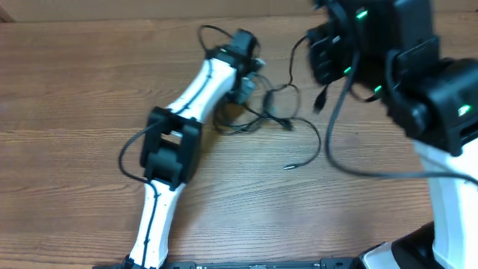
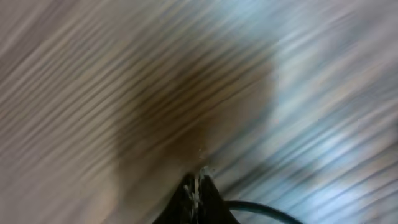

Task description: Untangle cables

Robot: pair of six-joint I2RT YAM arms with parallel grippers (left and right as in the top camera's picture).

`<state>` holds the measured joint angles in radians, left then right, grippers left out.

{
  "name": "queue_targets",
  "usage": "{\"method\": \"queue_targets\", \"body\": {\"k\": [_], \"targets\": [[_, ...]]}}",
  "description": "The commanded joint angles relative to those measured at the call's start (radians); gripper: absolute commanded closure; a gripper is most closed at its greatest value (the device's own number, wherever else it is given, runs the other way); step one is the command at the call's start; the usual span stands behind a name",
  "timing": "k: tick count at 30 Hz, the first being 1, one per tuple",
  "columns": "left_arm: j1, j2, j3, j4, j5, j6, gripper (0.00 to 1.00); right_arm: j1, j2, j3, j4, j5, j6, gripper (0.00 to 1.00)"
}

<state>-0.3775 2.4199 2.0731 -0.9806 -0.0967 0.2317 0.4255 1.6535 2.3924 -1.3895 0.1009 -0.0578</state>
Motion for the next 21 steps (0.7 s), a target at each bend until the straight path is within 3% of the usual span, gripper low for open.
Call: {"method": "queue_targets", "body": {"k": [1,8,14,17,21], "targets": [[0.164,-0.153,0.031,-0.105,-0.151,-0.146,0.96,-0.207,-0.035,0.031,0.045,-0.061,0.032,0.96],[0.357,-0.196,0.031,-0.269,-0.18,-0.196,0.96,-0.704,-0.034,0.031,0.111,-0.421,0.101,0.96],[0.486,-0.196,0.031,-0.31,-0.153,-0.22,0.96,-1.064,-0.012,0.031,0.132,-0.558,0.143,0.96],[0.51,-0.196,0.031,-0.312,-0.08,-0.217,0.95,-1.143,0.009,0.03,0.113,-0.711,0.138,0.96],[0.487,-0.197,0.031,-0.301,0.03,-0.209,0.96,-1.083,0.019,0.029,0.069,-0.724,0.107,0.96]]}}
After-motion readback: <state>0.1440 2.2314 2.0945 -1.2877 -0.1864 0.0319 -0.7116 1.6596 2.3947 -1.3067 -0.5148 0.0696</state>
